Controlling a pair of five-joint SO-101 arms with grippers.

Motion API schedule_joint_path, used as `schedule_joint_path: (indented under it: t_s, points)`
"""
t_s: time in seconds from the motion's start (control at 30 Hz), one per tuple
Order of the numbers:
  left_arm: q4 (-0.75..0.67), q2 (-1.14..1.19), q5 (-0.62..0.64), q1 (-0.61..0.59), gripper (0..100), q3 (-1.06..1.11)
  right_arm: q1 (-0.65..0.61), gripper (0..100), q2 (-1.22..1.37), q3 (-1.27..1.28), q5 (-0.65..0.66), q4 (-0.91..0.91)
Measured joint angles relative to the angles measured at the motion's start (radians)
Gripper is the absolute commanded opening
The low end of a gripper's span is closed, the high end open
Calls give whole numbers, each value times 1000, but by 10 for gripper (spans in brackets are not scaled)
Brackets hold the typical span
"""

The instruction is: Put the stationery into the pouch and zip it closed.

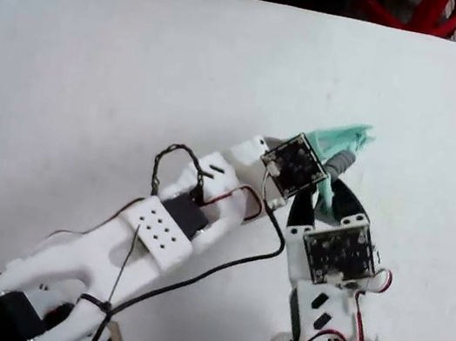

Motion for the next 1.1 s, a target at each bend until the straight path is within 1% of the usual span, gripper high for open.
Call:
schedule_joint_path:
  t_s: [0.13,0.2,0.43,0.6,0.77,0.97,1.1]
  points:
    - [0,0,0,0,24,-3,0,19,-35,2,3,6]
    - [0,0,0,2,24,-3,0,19,-40,-21,3,41]
    - [0,0,0,3,24,-3,-64,19,-52,-247,3,199]
    - [0,2,0,3,24,-3,-74,19,-57,-302,43,295]
    - [0,8,0,5,24,-3,-78,19,-57,-451,46,393]
    - [0,8,0,5,24,-5,-184,19,-77,-565,54,493]
    - [0,8,0,5,24,-5,-218,19,-77,-598,54,543]
